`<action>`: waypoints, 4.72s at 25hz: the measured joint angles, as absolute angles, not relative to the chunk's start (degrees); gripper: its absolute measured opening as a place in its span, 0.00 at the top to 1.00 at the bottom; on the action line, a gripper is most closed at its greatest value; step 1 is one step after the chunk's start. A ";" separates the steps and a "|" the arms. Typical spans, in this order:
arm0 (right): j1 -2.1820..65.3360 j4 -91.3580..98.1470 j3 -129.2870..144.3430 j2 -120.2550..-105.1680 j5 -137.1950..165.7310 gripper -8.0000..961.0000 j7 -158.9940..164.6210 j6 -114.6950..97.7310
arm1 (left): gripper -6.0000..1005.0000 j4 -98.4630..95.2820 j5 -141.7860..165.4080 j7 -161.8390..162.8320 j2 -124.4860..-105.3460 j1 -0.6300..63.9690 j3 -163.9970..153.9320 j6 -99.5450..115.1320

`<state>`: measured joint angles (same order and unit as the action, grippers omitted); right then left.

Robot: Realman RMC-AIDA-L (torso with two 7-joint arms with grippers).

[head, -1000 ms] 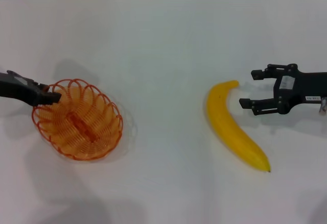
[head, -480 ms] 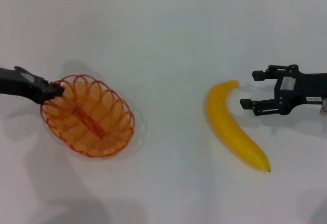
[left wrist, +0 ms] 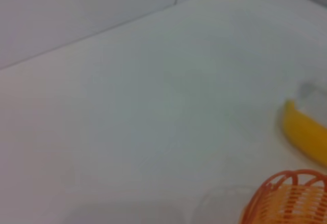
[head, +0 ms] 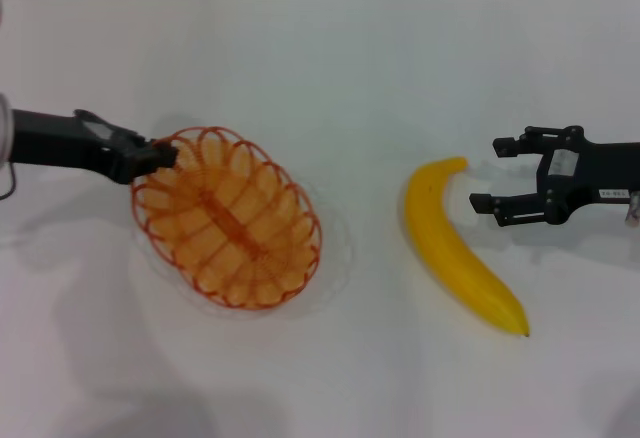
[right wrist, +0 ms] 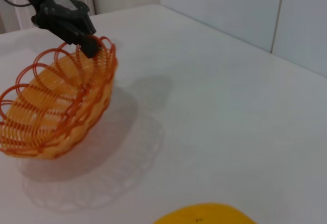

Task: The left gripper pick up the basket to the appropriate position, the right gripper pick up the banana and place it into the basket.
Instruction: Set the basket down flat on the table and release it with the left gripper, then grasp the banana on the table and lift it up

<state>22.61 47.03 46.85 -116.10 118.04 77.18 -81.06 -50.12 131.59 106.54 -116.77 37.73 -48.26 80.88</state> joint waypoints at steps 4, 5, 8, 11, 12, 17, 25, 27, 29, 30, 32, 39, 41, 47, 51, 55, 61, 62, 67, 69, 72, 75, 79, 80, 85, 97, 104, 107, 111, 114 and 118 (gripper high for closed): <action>22.76 47.02 46.97 -116.10 118.19 0.08 77.10 -81.03 | 0.93 -46.38 129.38 107.74 -116.81 38.82 -48.92 75.18; 22.77 47.02 47.01 -116.10 118.21 0.08 77.17 -81.03 | 0.93 -45.29 128.66 107.93 -116.82 39.01 -48.90 73.46; 22.77 47.02 47.02 -116.06 118.22 0.08 77.34 -81.04 | 0.93 -41.41 125.47 107.94 -116.90 39.44 -49.36 67.64; 22.77 47.02 47.02 -116.02 118.72 0.08 77.59 -81.31 | 0.93 -38.26 122.86 107.52 -116.93 39.48 -49.48 63.99; 22.83 47.02 47.02 -116.02 119.24 0.08 77.84 -81.40 | 0.93 -37.47 122.05 107.34 -116.93 39.45 -49.48 63.22; 23.53 47.09 47.04 -116.13 121.65 0.08 79.27 -81.47 | 0.93 -35.59 118.10 106.17 -116.92 38.15 -49.36 61.34; 23.64 47.03 47.11 -116.18 121.94 0.08 79.68 -81.64 | 0.93 -32.31 113.94 104.89 -116.89 36.73 -48.88 59.59; 23.64 47.02 47.11 -116.19 122.26 0.08 79.81 -81.65 | 0.93 -31.11 113.83 104.89 -116.92 36.74 -48.84 58.28; 23.64 47.02 47.25 -116.19 122.48 0.08 80.01 -81.65 | 0.93 -29.93 113.79 104.92 -116.93 36.74 -49.03 57.28; 23.64 47.02 47.37 -116.19 122.53 0.08 80.16 -81.65 | 0.93 -29.42 113.79 104.95 -116.93 36.74 -49.16 56.88; 23.65 47.02 47.62 -116.16 122.53 0.08 80.38 -81.49 | 0.93 -28.77 113.78 105.00 -116.93 36.74 -49.24 56.30; 23.64 47.03 47.77 -116.12 122.61 0.08 80.40 -81.25 | 0.93 -28.25 112.08 104.64 -116.90 36.11 -48.98 55.98; 23.65 47.02 47.88 -116.11 122.61 0.08 80.41 -81.33 | 0.93 -28.22 111.72 104.44 -116.89 36.01 -49.00 55.97; 23.64 47.02 48.37 -116.10 122.61 0.08 80.48 -81.24 | 0.93 -27.74 111.60 104.39 -116.91 35.96 -48.88 55.98; 23.64 47.02 48.74 -116.17 122.61 0.08 80.63 -81.38 | 0.93 -27.28 111.31 104.28 -116.93 35.90 -48.90 55.93; 23.64 47.02 48.94 -116.15 122.61 0.08 81.03 -81.40 | 0.93 -26.89 111.00 104.26 -116.95 35.73 -48.84 55.90; 23.65 47.02 49.20 -116.10 122.61 0.08 81.21 -81.29 | 0.93 -26.80 110.57 104.06 -116.98 35.67 -48.75 55.90; 23.65 47.02 49.20 -116.10 122.61 0.08 81.21 -81.29 | 0.93 -26.80 110.44 103.97 -116.98 35.64 -48.75 55.90; 23.65 47.02 49.19 -116.10 122.61 0.08 81.21 -81.14 | 0.93 -26.81 107.75 102.61 -116.95 34.92 -49.16 56.08; 23.65 47.02 49.17 -116.11 122.74 0.08 81.21 -81.12 | 0.93 -26.94 107.28 102.32 -116.94 34.62 -49.18 56.34; 23.64 47.02 49.15 -116.17 123.09 0.08 81.21 -81.12 | 0.93 -27.03 107.15 102.11 -116.93 34.47 -49.20 56.46; 23.65 47.02 49.13 -116.18 123.12 0.08 81.21 -81.12 | 0.90 -27.05 107.13 102.09 -116.92 34.47 -49.30 56.48; 23.64 47.02 49.13 -116.24 123.14 0.08 81.21 -81.12 | 0.80 -27.07 106.97 101.71 -116.94 34.44 -49.12 56.45; 23.64 47.02 49.13 -116.26 123.13 0.08 81.21 -81.12 | 0.77 -27.07 106.64 101.40 -116.94 34.43 -49.10 56.45; 23.64 47.02 48.99 -116.28 123.13 0.08 81.21 -81.07 | 0.74 -27.04 104.37 98.03 -116.96 34.15 -49.31 56.91; 23.65 47.33 49.22 -116.64 118.60 0.08 81.65 -81.04 | 0.47 -34.34 89.94 70.04 -117.02 26.00 -49.40 71.05; 22.47 52.12 55.86 -117.19 118.21 0.08 88.83 -80.72 | 0.38 -33.87 83.25 56.26 -116.98 18.58 -50.09 80.75; 20.59 57.13 60.41 -117.38 117.45 0.08 92.87 -80.37 | 0.38 -32.24 83.48 53.97 -116.86 17.61 -50.09 80.45; 16.90 65.31 66.62 -117.41 116.31 0.08 98.75 -79.00 | 0.38 -29.80 84.16 51.69 -116.71 17.54 -50.11 80.35; 14.34 71.52 71.57 -117.28 117.50 0.08 104.66 -76.50 | 0.38 -28.03 85.23 51.48 -116.80 17.69 -50.11 79.68; 13.15 76.83 75.68 -117.29 121.92 0.08 112.12 -75.92 | 0.38 -25.54 87.30 52.31 -116.83 17.81 -50.10 76.70</action>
<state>13.15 76.83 75.68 -117.29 121.92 112.13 -75.92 -25.54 87.30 52.31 -116.83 17.81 -50.10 76.70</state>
